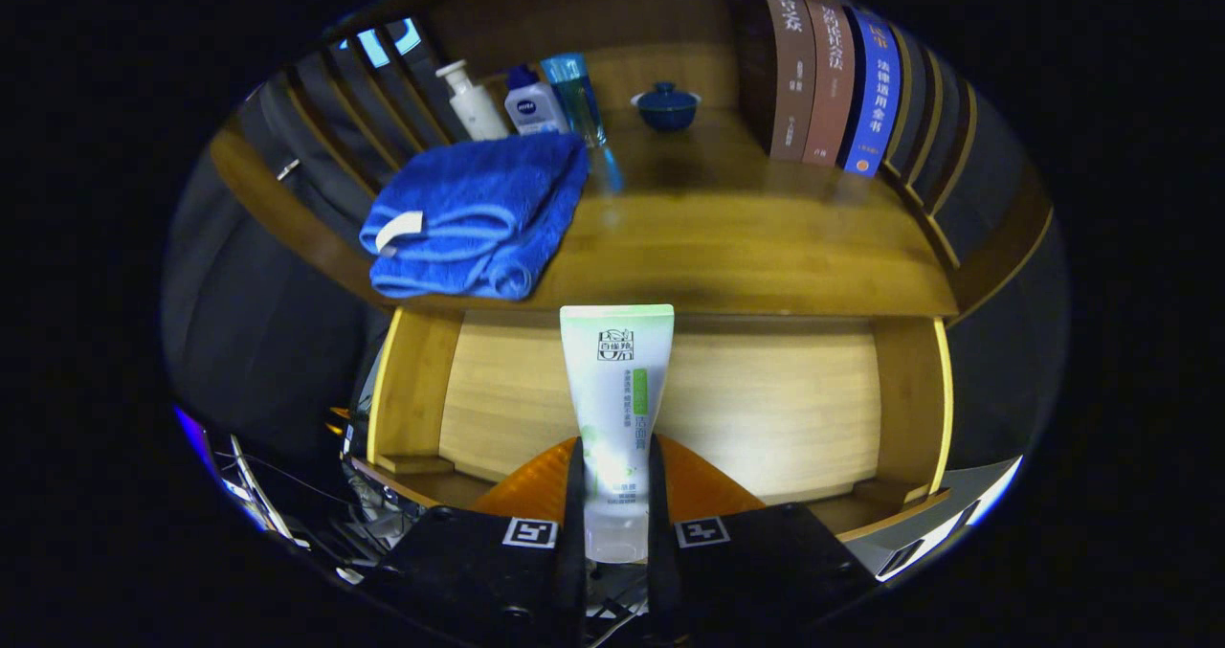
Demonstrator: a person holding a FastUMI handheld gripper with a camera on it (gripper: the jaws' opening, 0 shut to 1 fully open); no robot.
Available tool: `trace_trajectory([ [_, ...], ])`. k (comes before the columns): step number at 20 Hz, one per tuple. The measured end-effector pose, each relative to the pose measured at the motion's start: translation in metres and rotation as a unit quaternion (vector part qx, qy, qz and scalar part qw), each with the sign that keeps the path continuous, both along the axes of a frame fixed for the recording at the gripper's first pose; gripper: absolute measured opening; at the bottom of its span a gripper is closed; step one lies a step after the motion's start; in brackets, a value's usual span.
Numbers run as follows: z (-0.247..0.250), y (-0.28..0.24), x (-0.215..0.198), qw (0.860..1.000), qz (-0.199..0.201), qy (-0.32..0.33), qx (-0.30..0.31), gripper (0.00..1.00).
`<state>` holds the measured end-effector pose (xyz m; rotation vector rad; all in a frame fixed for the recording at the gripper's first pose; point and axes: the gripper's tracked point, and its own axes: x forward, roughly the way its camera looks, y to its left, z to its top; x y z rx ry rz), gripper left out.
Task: Pull open the drawer, take out the items inside it, and place them on the countertop above the cabinet.
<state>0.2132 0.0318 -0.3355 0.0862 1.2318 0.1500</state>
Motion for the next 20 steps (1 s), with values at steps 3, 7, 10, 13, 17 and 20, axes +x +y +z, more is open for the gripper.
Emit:
trace_trajectory([
  [3, 0.01, 0.0, 0.041, 1.0, -0.004, -0.01, -0.015, 0.3],
  [7, 0.003, 0.0, 0.099, 0.999, -0.025, -0.014, -0.031, 0.3],
  [10, -0.015, -0.003, 0.128, 0.998, -0.035, -0.002, -0.043, 0.3],
  [13, -0.032, -0.005, 0.145, 0.998, -0.048, 0.012, -0.05, 0.3],
  [17, -0.047, -0.009, 0.147, 0.997, -0.039, 0.031, -0.065, 0.32],
  [20, -0.05, -0.007, 0.147, 0.997, -0.03, 0.029, -0.066, 0.42],
])
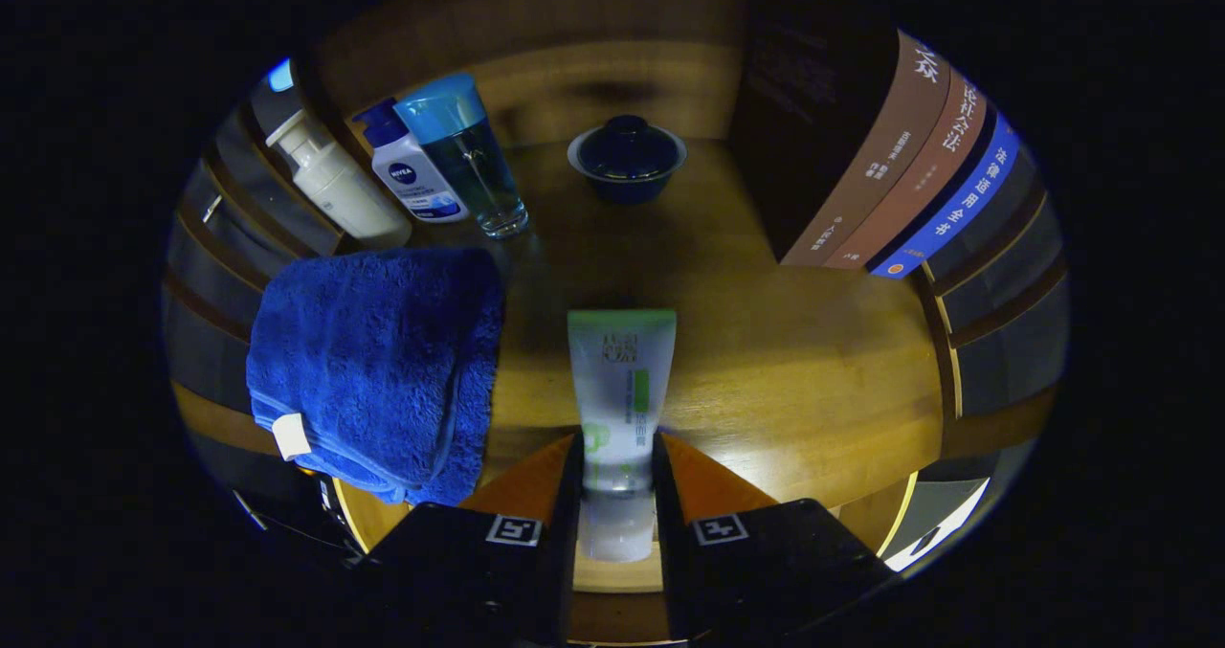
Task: Pull open the drawer, take out the items inside it, and place them on the countertop above the cabinet.
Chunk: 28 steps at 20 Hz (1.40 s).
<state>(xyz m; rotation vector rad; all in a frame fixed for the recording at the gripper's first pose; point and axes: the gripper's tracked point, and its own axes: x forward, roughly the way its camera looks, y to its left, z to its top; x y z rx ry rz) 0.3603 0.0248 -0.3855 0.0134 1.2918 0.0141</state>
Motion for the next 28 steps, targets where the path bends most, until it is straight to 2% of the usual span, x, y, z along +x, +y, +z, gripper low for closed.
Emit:
trace_trajectory([
  [3, 0.001, -0.002, -0.004, 1.0, 0.017, -0.008, -0.013, 0.77],
  [5, 0.008, 0.002, -0.004, 1.0, 0.013, -0.013, -0.009, 1.0],
  [7, 0.017, 0.006, -0.005, 0.999, 0.006, -0.032, -0.002, 1.0],
  [11, 0.046, 0.019, -0.004, 0.993, 0.012, -0.116, 0.011, 1.0],
  [14, 0.073, 0.03, -0.014, 0.984, 0.01, -0.177, 0.032, 1.0],
  [18, 0.113, 0.039, -0.049, 0.967, 0.018, -0.248, 0.055, 1.0],
  [23, 0.169, 0.053, -0.108, 0.932, 0.029, -0.35, 0.089, 1.0],
  [28, 0.211, 0.036, -0.176, 0.881, 0.034, -0.465, 0.079, 0.99],
])
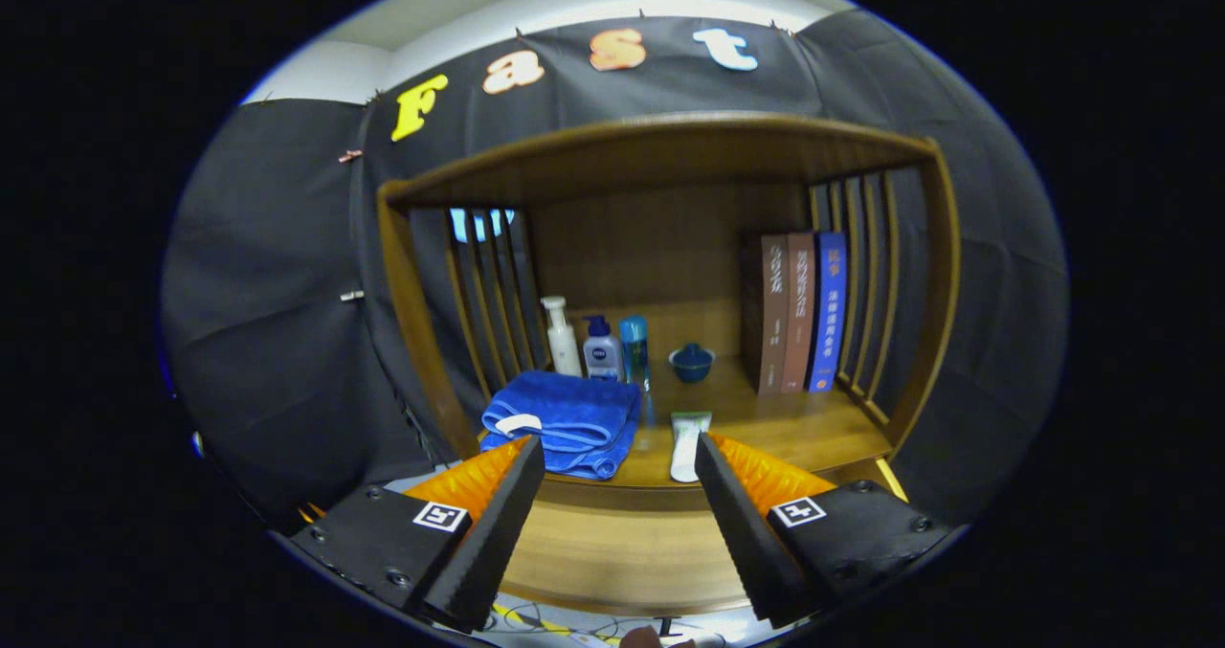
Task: Pull open the drawer, take out the items inside it, and place them on the countertop above the cabinet.
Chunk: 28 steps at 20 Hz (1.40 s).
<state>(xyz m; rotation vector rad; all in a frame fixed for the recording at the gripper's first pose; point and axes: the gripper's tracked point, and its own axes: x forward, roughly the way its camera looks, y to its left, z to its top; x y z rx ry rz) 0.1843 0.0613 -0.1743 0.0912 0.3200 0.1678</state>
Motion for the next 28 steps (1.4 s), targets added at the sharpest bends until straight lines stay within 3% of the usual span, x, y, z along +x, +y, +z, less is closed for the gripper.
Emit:
trace_trajectory([
  [5, -0.005, -0.021, -0.068, 0.996, -0.031, -0.087, -0.007, 0.99],
  [8, -0.033, -0.033, -0.1, 0.99, -0.057, -0.126, -0.027, 0.99],
  [13, -0.113, -0.047, -0.127, 0.99, -0.087, -0.108, -0.031, 0.99],
  [19, -0.197, -0.044, -0.123, 0.994, -0.082, -0.065, -0.043, 0.99],
  [28, -0.233, -0.034, -0.107, 0.995, -0.073, -0.042, -0.051, 1.0],
])
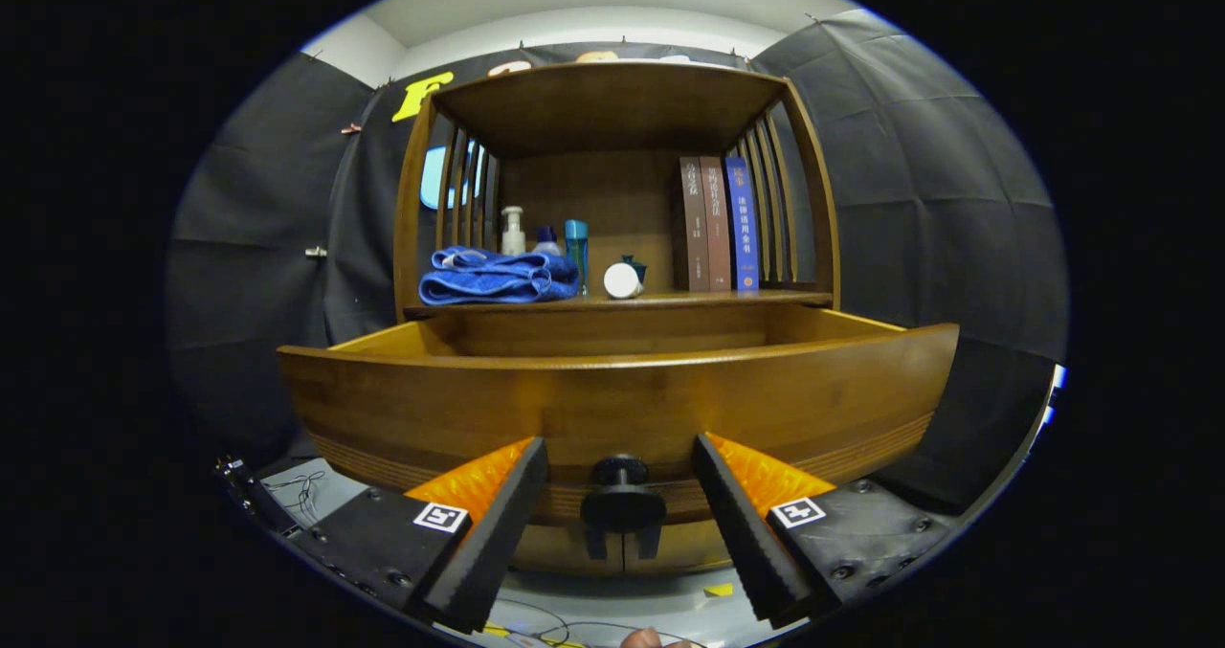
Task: Pull open the drawer, take out the items inside it, and place them on the countertop above the cabinet.
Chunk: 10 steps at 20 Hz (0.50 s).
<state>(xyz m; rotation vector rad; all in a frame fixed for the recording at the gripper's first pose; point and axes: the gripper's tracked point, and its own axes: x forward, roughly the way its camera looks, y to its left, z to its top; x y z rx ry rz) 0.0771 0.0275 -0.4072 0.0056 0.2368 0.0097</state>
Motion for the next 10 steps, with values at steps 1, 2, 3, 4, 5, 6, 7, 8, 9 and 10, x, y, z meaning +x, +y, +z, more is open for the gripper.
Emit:
trace_trajectory([
  [1, 0.002, -0.001, 0.004, 1.0, -0.001, -0.003, 0.004, 1.0],
  [2, -0.001, -0.001, 0.006, 1.0, -0.001, 0.005, 0.006, 1.0],
  [3, 0.001, 0.0, 0.01, 1.0, -0.001, 0.005, 0.006, 0.99],
  [4, 0.001, 0.0, 0.016, 1.0, -0.001, 0.007, 0.005, 1.0],
  [5, 0.0, 0.0, 0.023, 1.0, -0.001, 0.006, 0.004, 1.0],
  [6, 0.0, 0.0, 0.031, 1.0, -0.002, 0.004, 0.003, 1.0],
  [7, 0.001, 0.001, 0.038, 1.0, -0.003, 0.0, 0.003, 0.99],
  [8, 0.005, 0.002, 0.047, 1.0, -0.004, -0.008, 0.002, 1.0],
  [9, -0.001, 0.003, 0.055, 1.0, -0.003, 0.001, -0.003, 0.99],
  [10, 0.0, 0.001, 0.062, 1.0, -0.003, -0.005, -0.007, 1.0],
])
